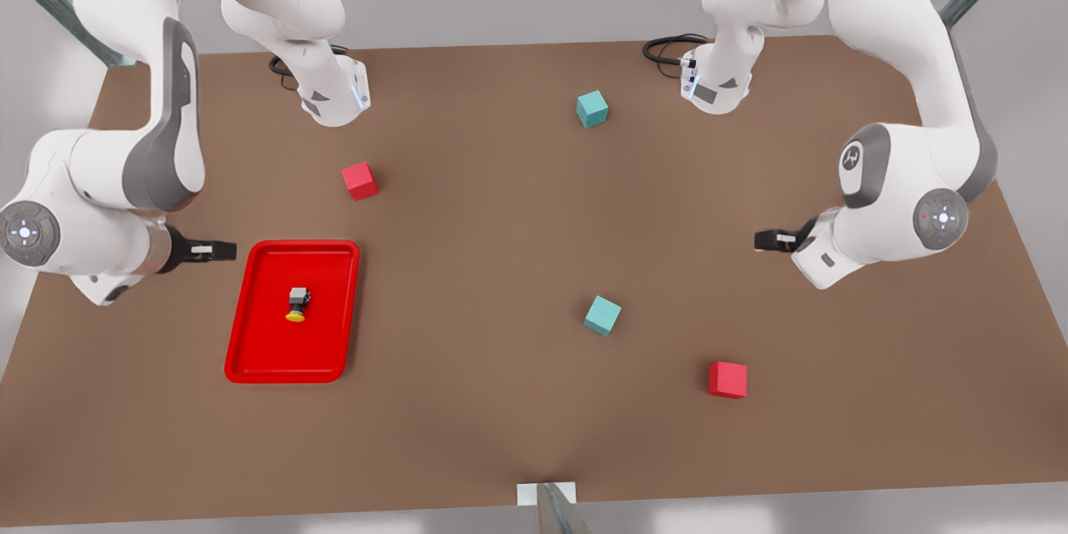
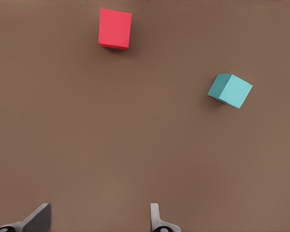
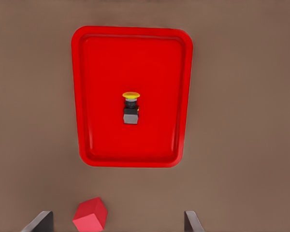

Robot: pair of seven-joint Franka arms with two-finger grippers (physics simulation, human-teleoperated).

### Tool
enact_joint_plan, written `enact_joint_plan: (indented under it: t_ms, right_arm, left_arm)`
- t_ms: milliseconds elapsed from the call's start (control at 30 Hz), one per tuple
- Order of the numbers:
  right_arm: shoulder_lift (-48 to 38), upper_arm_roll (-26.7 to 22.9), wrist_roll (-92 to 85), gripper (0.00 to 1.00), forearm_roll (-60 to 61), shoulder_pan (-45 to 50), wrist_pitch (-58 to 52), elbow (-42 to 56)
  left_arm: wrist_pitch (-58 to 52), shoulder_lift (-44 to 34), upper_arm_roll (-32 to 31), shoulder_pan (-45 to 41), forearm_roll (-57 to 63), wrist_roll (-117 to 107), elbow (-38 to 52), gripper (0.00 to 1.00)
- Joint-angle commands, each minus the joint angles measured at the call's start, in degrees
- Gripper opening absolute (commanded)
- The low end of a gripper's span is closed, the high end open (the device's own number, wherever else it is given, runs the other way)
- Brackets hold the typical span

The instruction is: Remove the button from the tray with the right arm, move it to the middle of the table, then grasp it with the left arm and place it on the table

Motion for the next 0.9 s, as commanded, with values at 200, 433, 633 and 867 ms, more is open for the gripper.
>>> enact_joint_plan:
  t_ms: [200,433,633,867]
  right_arm:
    - [0.38,0.00,-2.03,1.00,-0.03,-0.23,5.85,0.02]
    - [1.79,-0.09,-1.94,1.00,-0.39,-0.76,10.77,-1.39]
    - [0.21,0.27,-1.15,1.00,0.05,0.21,39.32,-23.17]
    - [5.74,0.18,-1.15,1.00,-0.12,-0.67,58.31,-33.64]
  left_arm:
    - [4.74,0.50,-0.26,-1.98,3.21,1.59,0.09,1.00]
    - [4.55,2.53,-1.41,-2.59,5.07,0.89,-0.09,1.00]
    - [5.70,3.76,-1.41,-3.56,5.24,0.72,0.18,1.00]
    - [7.19,4.90,-1.41,-3.56,4.80,0.63,0.18,1.00]
